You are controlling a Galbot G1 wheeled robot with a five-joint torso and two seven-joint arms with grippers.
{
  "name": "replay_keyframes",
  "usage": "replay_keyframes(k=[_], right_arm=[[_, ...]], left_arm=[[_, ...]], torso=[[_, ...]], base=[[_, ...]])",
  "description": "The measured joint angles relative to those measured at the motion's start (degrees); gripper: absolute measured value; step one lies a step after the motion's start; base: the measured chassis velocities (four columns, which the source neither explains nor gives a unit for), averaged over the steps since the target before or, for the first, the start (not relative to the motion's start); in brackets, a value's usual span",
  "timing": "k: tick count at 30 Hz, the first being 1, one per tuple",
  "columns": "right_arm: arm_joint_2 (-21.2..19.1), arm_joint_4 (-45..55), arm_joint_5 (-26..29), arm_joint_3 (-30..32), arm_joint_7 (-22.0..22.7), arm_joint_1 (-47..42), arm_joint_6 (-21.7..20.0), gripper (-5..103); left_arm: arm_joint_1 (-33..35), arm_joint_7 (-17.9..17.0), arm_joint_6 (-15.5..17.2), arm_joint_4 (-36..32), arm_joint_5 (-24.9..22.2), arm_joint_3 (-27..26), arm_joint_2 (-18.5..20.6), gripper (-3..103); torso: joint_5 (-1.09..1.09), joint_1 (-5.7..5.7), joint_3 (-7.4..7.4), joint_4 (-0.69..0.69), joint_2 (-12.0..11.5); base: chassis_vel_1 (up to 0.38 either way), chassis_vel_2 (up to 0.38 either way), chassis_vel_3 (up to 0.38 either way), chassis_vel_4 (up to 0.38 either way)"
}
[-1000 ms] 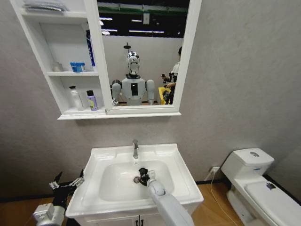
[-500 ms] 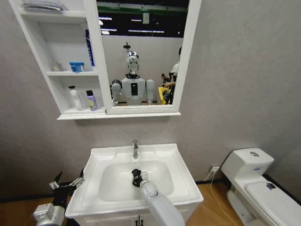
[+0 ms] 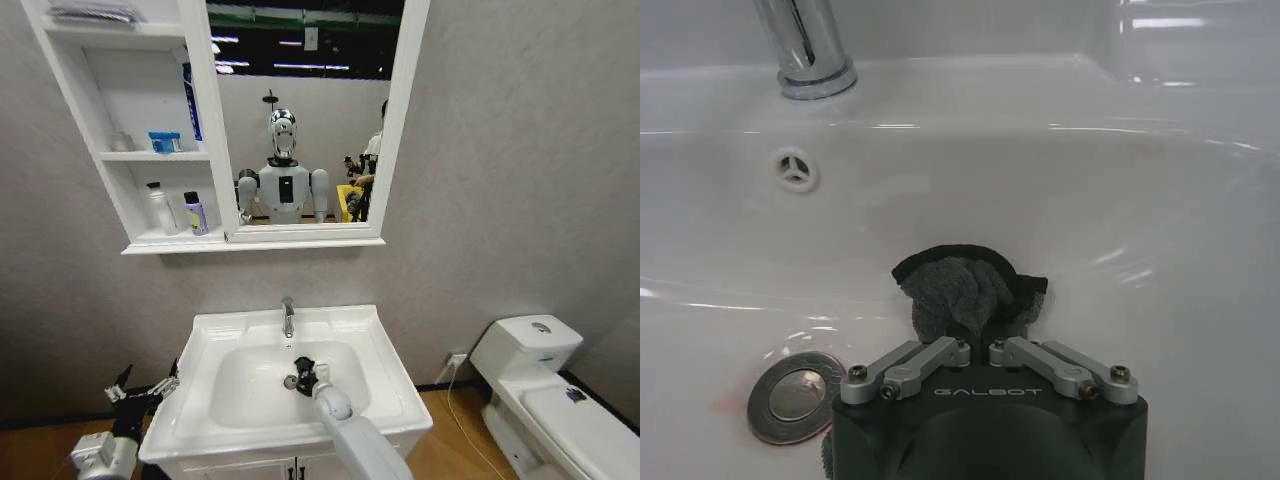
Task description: Move facial cleanser and shampoo from washbasin to cabinet, then wipe washbasin with towel.
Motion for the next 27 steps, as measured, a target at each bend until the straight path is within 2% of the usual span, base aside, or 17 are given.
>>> replay_keyframes(k=[7, 15, 17, 21, 23, 26, 27], right_arm=[[-4.5, 7.8, -1.9, 2.5, 1.7, -3.0, -3.3, 4], [-7.5, 12.6, -4.6, 5.6, 2.2, -5.1, -4.1, 4], [-8.5, 14.4, -8.6, 7.0, 1.7, -5.5, -2.5, 4], [-9.5, 15.6, -12.1, 8.4, 0.8, -5.3, 0.4, 4], [-10.6, 16.3, -14.6, 10.0, -0.1, -4.4, 3.5, 4], [-11.2, 15.6, -14.3, 11.4, -1.4, -2.9, 5.1, 4], [-11.7, 13.8, -13.7, 12.3, -3.6, -1.1, 7.4, 4]], left_arm=[[0.0, 0.0, 0.0, 0.0, 0.0, 0.0, 0.0, 100], [0.0, 0.0, 0.0, 0.0, 0.0, 0.0, 0.0, 100], [0.0, 0.0, 0.0, 0.0, 0.0, 0.0, 0.0, 100], [0.0, 0.0, 0.0, 0.0, 0.0, 0.0, 0.0, 100], [0.0, 0.0, 0.0, 0.0, 0.0, 0.0, 0.0, 100], [0.0, 0.0, 0.0, 0.0, 0.0, 0.0, 0.0, 100], [0.0, 0.0, 0.0, 0.0, 0.0, 0.0, 0.0, 100]], torso=[[-0.01, 0.0, 0.0, 0.0, 0.0], [0.01, 0.0, 0.0, 0.02, 0.0], [0.0, -0.01, 0.0, 0.02, 0.0], [-0.03, 0.0, 0.0, -0.01, 0.0], [-0.02, 0.0, 0.0, -0.03, 0.0], [-0.02, 0.0, 0.0, -0.01, 0.0], [-0.01, 0.0, 0.0, -0.01, 0.0]], base=[[0.0, 0.0, 0.0, 0.0], [0.0, 0.0, 0.0, 0.0], [0.0, 0.0, 0.0, 0.0], [0.0, 0.0, 0.0, 0.0], [0.0, 0.0, 0.0, 0.0], [0.0, 0.0, 0.0, 0.0], [0.0, 0.0, 0.0, 0.0]])
